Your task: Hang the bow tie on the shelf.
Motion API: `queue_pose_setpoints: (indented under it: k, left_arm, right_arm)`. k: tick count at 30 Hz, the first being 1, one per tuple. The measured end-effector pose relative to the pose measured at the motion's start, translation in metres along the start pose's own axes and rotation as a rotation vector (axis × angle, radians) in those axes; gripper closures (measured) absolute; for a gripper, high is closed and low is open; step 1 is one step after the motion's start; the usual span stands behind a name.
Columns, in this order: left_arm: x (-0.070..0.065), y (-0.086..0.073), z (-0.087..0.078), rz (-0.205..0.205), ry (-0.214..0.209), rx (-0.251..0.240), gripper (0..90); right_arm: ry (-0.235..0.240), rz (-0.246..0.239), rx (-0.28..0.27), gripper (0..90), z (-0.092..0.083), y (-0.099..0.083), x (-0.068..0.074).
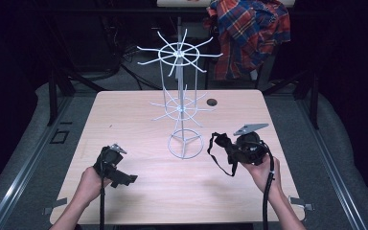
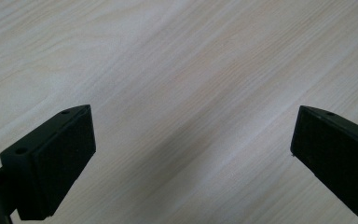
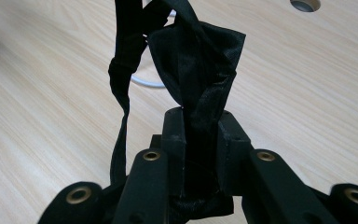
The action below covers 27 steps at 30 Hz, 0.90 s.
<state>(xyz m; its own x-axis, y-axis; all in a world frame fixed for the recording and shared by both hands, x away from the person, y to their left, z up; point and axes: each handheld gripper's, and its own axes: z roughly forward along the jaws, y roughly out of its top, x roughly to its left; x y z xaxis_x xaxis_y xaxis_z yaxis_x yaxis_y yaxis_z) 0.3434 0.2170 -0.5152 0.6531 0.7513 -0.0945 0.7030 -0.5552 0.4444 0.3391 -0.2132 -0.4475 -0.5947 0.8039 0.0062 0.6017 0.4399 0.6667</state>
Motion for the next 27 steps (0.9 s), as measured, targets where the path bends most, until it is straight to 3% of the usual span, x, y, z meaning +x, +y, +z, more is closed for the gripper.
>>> queue_pose_setpoints:
  k: [11, 17, 27]
  left_arm:
    - [0.001, 0.000, -0.001, -0.004, -0.004, -0.004, 0.0]
    - [0.001, -0.001, 0.000, -0.004, -0.005, -0.007, 0.0]
    - [0.002, -0.001, 0.000, -0.004, -0.008, -0.006, 0.0]
  right_arm:
    - [-0.012, 0.017, -0.039, 76.1, -0.007, 0.013, -0.011]
    - [-0.015, 0.034, -0.107, 76.2, -0.010, 0.026, -0.018]
    - [-0.011, 0.051, -0.142, 76.1, -0.008, 0.037, -0.029]
